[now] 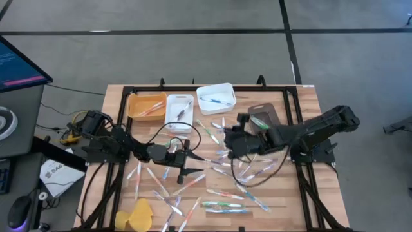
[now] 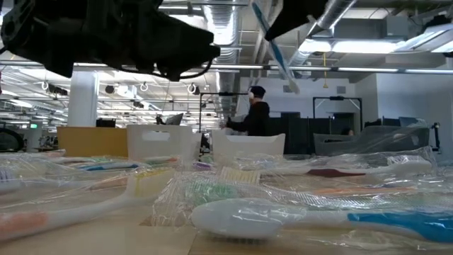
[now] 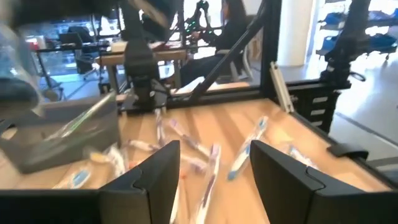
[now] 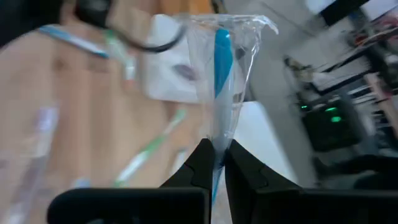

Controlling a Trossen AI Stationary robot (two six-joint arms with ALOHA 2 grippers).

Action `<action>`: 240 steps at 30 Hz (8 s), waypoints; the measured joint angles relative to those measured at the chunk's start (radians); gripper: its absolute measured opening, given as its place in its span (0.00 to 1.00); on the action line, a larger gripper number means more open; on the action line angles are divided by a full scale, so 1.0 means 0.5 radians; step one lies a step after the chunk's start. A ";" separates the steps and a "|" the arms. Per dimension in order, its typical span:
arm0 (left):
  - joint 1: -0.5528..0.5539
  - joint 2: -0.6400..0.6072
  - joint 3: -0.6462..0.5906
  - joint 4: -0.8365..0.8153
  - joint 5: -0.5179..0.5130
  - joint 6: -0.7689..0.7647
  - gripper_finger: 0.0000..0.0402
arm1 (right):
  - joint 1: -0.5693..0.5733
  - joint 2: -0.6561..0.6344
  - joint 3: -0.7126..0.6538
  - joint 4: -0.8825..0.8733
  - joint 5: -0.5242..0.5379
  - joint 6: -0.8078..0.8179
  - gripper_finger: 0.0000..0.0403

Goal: Pick & Place Toothbrushes
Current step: Put the blue toothbrush into the right white bin, then put the purple toothbrush into the left white bin

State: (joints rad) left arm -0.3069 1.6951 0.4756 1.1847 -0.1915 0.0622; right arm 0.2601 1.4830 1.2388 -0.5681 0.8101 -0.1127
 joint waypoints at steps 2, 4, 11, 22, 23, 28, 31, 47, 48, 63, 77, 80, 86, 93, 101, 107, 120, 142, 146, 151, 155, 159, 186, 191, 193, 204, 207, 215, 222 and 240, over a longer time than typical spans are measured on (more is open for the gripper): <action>0.000 0.000 -0.014 0.000 -0.024 0.000 0.46 | -0.108 0.000 0.054 0.001 0.000 -0.117 0.03; 0.000 0.000 -0.021 0.004 -0.026 0.000 0.45 | -0.245 0.000 0.105 -0.004 -0.012 -0.186 0.03; 0.000 0.000 -0.028 0.001 -0.026 0.007 0.44 | -0.786 0.025 0.250 0.086 -0.617 -0.324 0.03; 0.031 0.000 -0.028 -0.044 -0.028 0.007 0.44 | -1.171 0.634 0.576 0.093 -0.995 -0.592 0.03; 0.032 0.000 -0.028 -0.045 -0.028 0.007 0.44 | -1.178 0.718 0.658 0.025 -0.991 -0.599 0.03; 0.032 0.000 -0.028 -0.081 -0.029 0.007 0.44 | -1.225 1.071 1.082 -0.271 -0.972 -0.553 0.03; 0.031 0.000 -0.028 -0.107 -0.029 0.003 0.44 | -1.273 1.238 1.282 -0.485 -0.892 -0.438 0.03; 0.012 0.000 -0.028 -0.173 -0.028 0.000 0.44 | -1.378 1.367 1.466 -0.725 -0.955 -0.206 0.04; 0.012 0.000 -0.028 -0.172 -0.028 0.000 0.44 | -1.378 1.374 1.466 -0.732 -0.958 -0.201 0.04; 0.013 0.000 -0.028 -0.172 -0.028 0.003 0.44 | -1.409 1.460 1.464 -0.795 -0.991 0.050 0.33; 0.014 0.000 -0.028 -0.175 -0.028 0.007 0.44 | -1.198 1.134 1.466 -1.576 -1.356 0.319 0.56; 0.014 0.000 -0.028 -0.175 -0.028 0.007 0.44 | -1.102 1.080 1.466 -1.791 -1.419 0.384 0.55; 0.014 0.000 -0.028 -0.177 -0.028 0.007 0.44 | -0.872 1.064 1.466 -1.969 -1.419 0.389 0.51; 0.014 0.000 -0.028 -0.186 -0.028 0.007 0.44 | -0.632 1.064 1.466 -1.949 -1.417 0.213 0.46; 0.014 0.000 -0.028 -0.211 -0.028 0.001 0.44 | -0.483 1.033 1.464 -2.006 -1.418 0.121 0.38; 0.014 0.000 -0.028 -0.210 -0.027 0.000 0.44 | -0.442 1.019 1.464 -1.998 -1.419 0.121 0.35; 0.010 0.000 -0.028 -0.224 -0.027 0.000 0.44 | -0.387 0.424 0.816 -1.537 -1.516 0.192 0.34; 0.053 0.000 -0.028 -0.220 -0.028 0.000 0.44 | -0.174 -0.037 -0.534 -0.272 -1.517 0.361 0.32; 0.053 0.000 -0.028 -0.219 -0.028 0.000 0.44 | -0.202 0.138 -0.535 -0.220 -1.516 0.250 0.29; 0.052 0.000 -0.028 -0.223 -0.028 0.000 0.44 | -0.266 0.333 -0.512 -0.195 -1.516 0.151 0.27; 0.053 0.000 -0.027 -0.227 -0.028 0.000 0.44 | -0.316 0.444 -0.454 -0.197 -1.514 0.115 0.26; 0.053 0.000 -0.027 -0.227 -0.028 0.001 0.44 | -0.352 0.508 -0.413 -0.207 -1.514 0.060 0.27; 0.052 0.000 -0.027 -0.230 -0.028 0.000 0.44 | -0.433 0.685 -0.416 -0.018 -1.506 -0.040 0.27; 0.052 0.000 -0.027 -0.230 -0.027 0.000 0.44 | -0.424 0.566 -0.397 -0.019 -1.505 -0.020 0.25; 0.052 0.000 -0.027 -0.230 -0.027 0.000 0.44 | -0.416 0.514 -0.391 -0.009 -1.502 -0.020 0.23; 0.052 0.000 -0.027 -0.230 -0.027 0.000 0.44 | -0.347 0.481 -0.393 0.011 -1.508 0.007 0.06; 0.052 0.000 -0.027 -0.230 -0.027 0.000 0.44 | -0.347 0.481 -0.393 0.029 -1.508 0.034 0.05; 0.052 0.000 -0.027 -0.230 -0.027 0.000 0.44 | -0.347 0.481 -0.393 0.033 -1.508 0.022 0.13; 0.052 0.000 -0.027 -0.230 -0.028 0.000 0.44 | -0.348 0.481 -0.393 0.033 -1.507 0.017 0.21; 0.052 0.000 -0.027 -0.230 -0.028 0.000 0.44 | -0.354 0.481 -0.494 0.189 -1.507 0.055 0.41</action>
State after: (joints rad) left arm -0.2810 1.6951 0.4622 1.0698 -0.2053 0.0624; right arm 0.0830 1.7237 0.9920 -0.4737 0.0566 -0.0853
